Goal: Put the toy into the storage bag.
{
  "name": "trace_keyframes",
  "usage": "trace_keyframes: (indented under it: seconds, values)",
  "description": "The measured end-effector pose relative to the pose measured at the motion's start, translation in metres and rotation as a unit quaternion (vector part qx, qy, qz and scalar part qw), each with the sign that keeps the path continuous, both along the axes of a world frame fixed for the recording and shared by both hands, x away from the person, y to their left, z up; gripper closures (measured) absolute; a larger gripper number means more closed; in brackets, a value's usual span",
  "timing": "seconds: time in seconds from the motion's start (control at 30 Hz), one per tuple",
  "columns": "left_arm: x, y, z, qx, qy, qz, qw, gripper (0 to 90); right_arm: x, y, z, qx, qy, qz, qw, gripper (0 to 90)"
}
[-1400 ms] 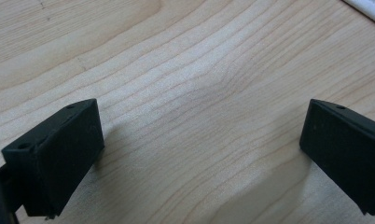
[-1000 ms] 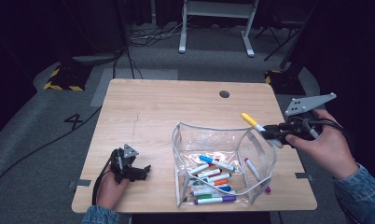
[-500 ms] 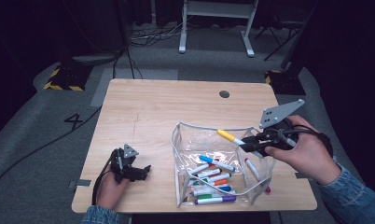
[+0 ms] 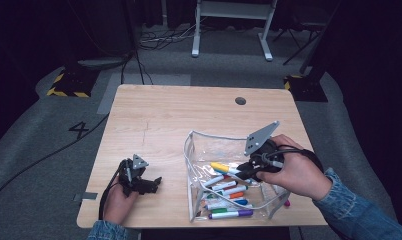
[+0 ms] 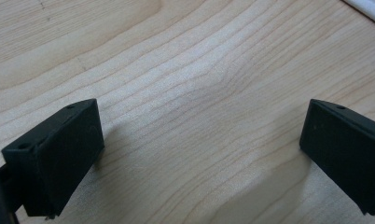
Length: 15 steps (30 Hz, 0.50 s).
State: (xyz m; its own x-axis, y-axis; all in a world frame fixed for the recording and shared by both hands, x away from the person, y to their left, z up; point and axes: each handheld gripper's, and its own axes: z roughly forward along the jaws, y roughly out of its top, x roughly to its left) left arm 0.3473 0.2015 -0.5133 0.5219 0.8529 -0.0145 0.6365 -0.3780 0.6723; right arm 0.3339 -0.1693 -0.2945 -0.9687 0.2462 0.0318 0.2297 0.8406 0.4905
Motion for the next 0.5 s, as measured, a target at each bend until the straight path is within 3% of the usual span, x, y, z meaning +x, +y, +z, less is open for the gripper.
trace_keyframes:
  seconds: [0.2, 0.5]
  values:
    - [0.0, 0.0, 0.0, 0.0, 0.0, 0.0, 1.0, 0.0, 0.002, 0.014, -0.018, -0.03, 0.017, 0.02, 0.9992, 76.8]
    - [0.0, 0.0, 0.0, 0.0, 0.001, 0.0, 1.0, 0.0, 0.004, 0.031, -0.04, -0.091, 0.034, 0.058, 0.9936, 76.8]
